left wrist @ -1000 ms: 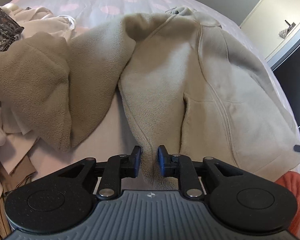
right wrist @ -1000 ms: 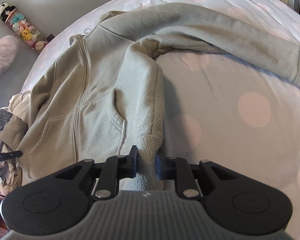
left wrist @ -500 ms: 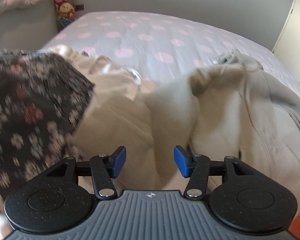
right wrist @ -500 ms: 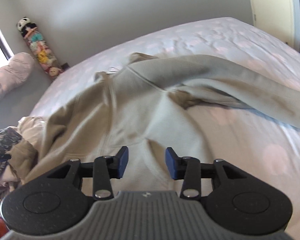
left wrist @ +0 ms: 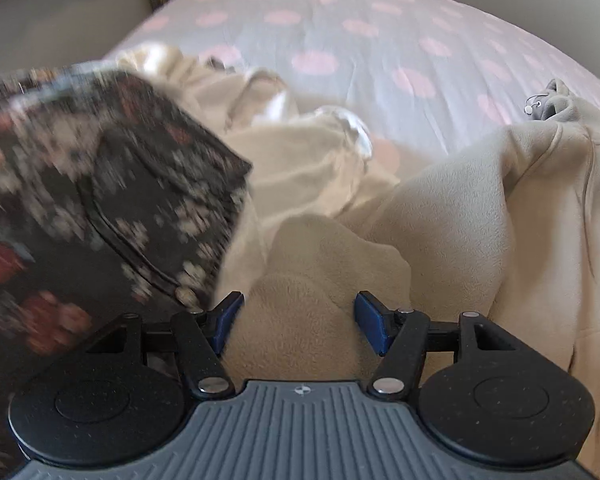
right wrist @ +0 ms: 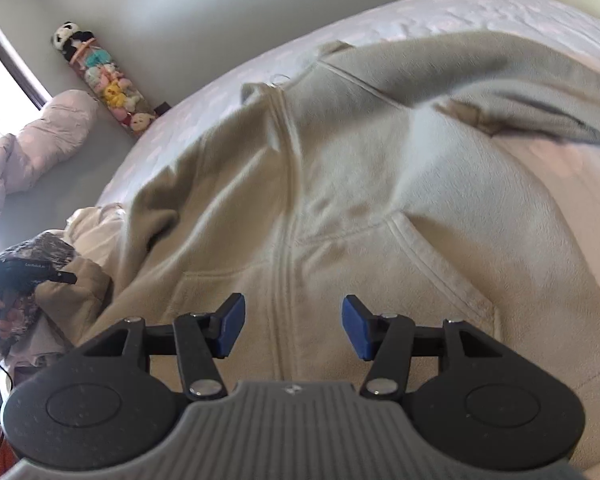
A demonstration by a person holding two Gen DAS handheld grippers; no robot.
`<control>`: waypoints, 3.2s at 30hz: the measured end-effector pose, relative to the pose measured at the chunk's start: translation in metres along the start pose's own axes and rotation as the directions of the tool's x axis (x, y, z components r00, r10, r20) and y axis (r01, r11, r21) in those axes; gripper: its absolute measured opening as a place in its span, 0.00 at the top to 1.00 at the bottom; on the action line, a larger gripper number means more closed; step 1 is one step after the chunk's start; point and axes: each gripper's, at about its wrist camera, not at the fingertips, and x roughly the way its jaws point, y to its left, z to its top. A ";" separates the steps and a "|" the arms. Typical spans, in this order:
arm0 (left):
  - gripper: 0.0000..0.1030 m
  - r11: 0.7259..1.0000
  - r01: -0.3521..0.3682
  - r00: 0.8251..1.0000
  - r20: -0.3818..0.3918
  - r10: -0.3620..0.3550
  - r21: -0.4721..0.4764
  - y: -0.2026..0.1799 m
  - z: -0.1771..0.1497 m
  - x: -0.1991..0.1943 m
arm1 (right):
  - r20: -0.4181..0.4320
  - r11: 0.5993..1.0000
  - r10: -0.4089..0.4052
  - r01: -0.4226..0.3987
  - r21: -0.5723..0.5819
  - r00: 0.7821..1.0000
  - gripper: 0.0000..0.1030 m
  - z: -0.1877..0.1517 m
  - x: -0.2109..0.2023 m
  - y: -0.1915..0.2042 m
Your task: Fold clothes
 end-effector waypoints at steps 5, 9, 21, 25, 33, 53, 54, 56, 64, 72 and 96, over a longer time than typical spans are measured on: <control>0.82 0.999 -0.010 0.999 0.037 0.008 0.052 -0.005 -0.001 -0.012 | 0.007 0.996 0.000 0.000 0.088 1.000 0.44 0.002 0.008 -0.018; 0.84 0.997 -0.047 0.991 0.124 0.040 0.060 -0.004 0.024 -0.050 | -0.006 0.998 -0.054 0.055 0.040 0.999 0.40 0.010 0.017 -0.012; 0.87 0.936 -0.324 0.877 0.416 0.241 0.141 -0.025 0.145 -0.144 | -0.013 0.991 -0.096 0.094 -0.097 0.995 0.31 0.013 0.044 -0.006; 0.87 0.902 -0.415 0.837 0.437 0.329 0.117 -0.028 0.186 -0.125 | -0.008 0.992 -0.093 0.092 -0.088 0.996 0.31 0.011 0.044 -0.010; 0.86 0.850 -0.522 0.827 0.287 0.483 0.074 0.000 0.204 -0.043 | -0.030 0.993 -0.092 0.089 -0.079 0.995 0.31 0.012 0.055 -0.014; 0.52 0.950 -0.200 0.955 0.263 0.135 0.240 -0.074 0.196 0.011 | -0.005 0.955 -0.103 0.098 -0.280 0.995 0.31 0.204 0.095 -0.046; 0.52 0.954 -0.155 0.964 0.253 0.088 0.258 -0.088 0.198 0.020 | 0.010 0.950 -0.110 0.108 -0.294 0.994 0.31 0.220 0.100 -0.049; 0.52 0.954 -0.062 0.973 0.230 -0.007 0.292 -0.117 0.200 0.037 | 0.029 0.956 -0.095 0.100 -0.275 0.995 0.31 0.250 0.112 -0.054; 0.45 0.933 0.246 0.951 0.118 -0.284 0.261 -0.213 0.227 0.111 | 0.024 0.982 0.013 -0.008 -0.190 1.000 0.28 0.351 0.196 -0.036; 0.45 0.896 0.418 0.907 -0.003 -0.422 0.153 -0.269 0.249 0.178 | -0.074 0.951 -0.032 0.007 -0.310 0.997 0.27 0.374 0.287 0.022; 0.68 0.810 0.566 0.824 -0.142 -0.548 0.154 -0.299 0.123 0.106 | -0.089 0.987 0.012 -0.026 -0.160 0.996 0.94 0.146 0.087 -0.040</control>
